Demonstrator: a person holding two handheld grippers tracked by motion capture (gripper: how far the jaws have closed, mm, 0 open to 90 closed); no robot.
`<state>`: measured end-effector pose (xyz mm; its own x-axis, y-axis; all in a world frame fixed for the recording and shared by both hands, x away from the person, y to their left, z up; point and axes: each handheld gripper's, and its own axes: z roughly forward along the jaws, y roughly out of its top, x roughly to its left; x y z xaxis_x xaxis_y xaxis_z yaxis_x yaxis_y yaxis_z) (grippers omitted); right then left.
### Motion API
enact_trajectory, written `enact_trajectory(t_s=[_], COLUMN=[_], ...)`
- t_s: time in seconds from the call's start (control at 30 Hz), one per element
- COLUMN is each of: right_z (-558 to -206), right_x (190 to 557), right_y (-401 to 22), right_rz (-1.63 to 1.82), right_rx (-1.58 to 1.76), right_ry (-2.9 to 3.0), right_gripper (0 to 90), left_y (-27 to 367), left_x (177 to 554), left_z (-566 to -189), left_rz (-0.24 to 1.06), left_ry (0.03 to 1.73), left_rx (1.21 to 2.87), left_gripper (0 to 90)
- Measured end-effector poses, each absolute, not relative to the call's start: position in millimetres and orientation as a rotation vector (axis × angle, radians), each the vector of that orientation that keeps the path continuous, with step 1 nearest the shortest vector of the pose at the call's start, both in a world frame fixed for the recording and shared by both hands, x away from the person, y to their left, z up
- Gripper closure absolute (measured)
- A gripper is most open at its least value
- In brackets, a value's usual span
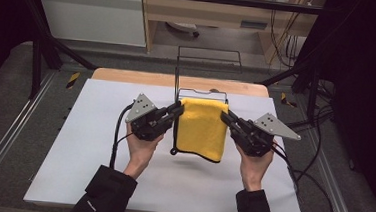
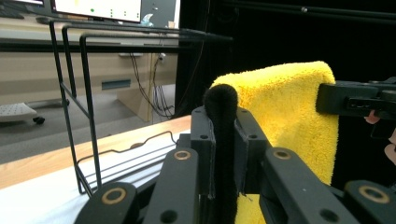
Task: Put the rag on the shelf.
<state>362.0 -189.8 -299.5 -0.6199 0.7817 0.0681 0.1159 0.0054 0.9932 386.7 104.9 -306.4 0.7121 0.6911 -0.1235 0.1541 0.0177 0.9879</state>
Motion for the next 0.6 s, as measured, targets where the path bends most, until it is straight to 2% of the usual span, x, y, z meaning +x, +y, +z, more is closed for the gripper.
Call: enact_trajectory(t_s=[0.6], right_z=[-278], right_x=[369], right_y=[-188], right_rz=[1.689], right_rx=[0.875], right_ry=[1.707], right_gripper=[83.0], left_y=[105], left_x=[394], left_z=[-283], left_rz=[0.516], left_ry=[0.707], left_rx=[1.469], left_gripper=[79.7])
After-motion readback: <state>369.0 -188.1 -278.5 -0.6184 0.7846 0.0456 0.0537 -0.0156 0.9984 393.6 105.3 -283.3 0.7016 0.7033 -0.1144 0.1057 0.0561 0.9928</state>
